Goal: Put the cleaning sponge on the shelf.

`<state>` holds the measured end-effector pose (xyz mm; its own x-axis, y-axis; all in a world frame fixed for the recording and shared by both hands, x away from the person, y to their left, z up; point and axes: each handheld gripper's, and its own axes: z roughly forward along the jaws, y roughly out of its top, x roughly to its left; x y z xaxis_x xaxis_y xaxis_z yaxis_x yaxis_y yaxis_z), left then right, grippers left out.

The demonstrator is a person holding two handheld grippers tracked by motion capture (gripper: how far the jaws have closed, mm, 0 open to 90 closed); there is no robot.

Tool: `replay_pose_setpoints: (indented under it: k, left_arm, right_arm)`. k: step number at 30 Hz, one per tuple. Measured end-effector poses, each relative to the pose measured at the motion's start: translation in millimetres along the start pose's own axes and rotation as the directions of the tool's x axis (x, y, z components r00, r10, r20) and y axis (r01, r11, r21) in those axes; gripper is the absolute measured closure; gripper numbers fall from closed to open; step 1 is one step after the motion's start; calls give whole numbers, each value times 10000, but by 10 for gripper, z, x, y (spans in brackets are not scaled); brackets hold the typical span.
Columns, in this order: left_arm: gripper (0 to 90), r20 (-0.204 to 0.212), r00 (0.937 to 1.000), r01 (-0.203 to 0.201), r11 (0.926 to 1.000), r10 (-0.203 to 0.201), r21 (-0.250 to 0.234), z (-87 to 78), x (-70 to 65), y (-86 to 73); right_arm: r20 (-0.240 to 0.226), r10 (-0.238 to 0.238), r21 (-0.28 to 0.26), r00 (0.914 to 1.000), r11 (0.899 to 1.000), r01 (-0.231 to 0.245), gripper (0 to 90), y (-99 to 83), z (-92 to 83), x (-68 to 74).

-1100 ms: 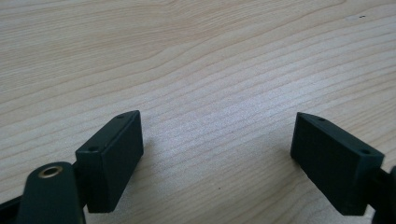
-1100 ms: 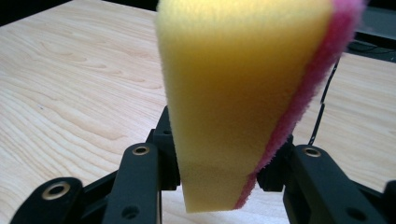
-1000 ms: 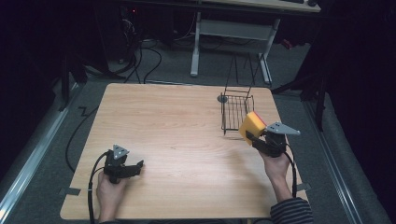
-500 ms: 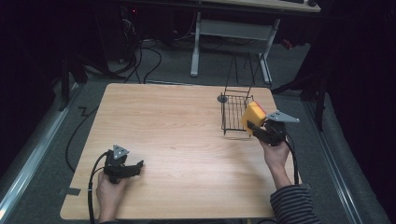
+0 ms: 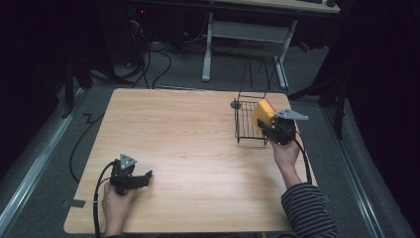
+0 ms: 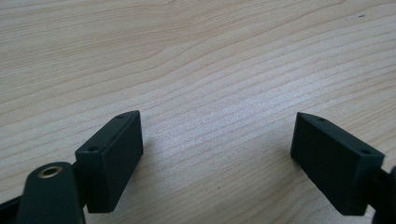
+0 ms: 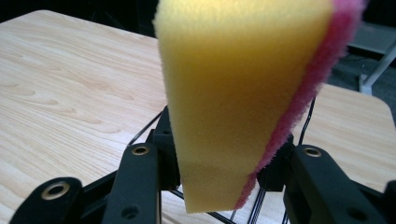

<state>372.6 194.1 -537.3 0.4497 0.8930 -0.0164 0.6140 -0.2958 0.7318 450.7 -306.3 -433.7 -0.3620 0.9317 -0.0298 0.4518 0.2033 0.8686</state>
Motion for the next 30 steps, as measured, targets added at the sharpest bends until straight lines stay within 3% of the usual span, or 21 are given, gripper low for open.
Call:
replay_pose_setpoints:
  k: [6,11,19,24,30]
  left_arm:
    - [175,0,10000,0,10000,0,-1,0,0,0]
    - [175,0,10000,-3,10000,3,1,0,0,0]
    - [176,1,10000,3,10000,-3,-2,0,0,0]
    - [175,0,10000,-2,10000,2,2,0,0,0]
    - [176,0,10000,0,10000,0,0,0,0,0]
  right_arm:
    - [81,432,174,9990,9989,-434,607,-38,119,-70]
    - [74,512,276,9987,9983,-513,606,-32,177,-106]
    - [120,307,471,9995,9984,-312,607,106,324,-55]
    - [508,-111,529,9986,9986,84,608,119,440,-5]
    - [340,378,847,9987,9956,-406,607,89,564,-42]
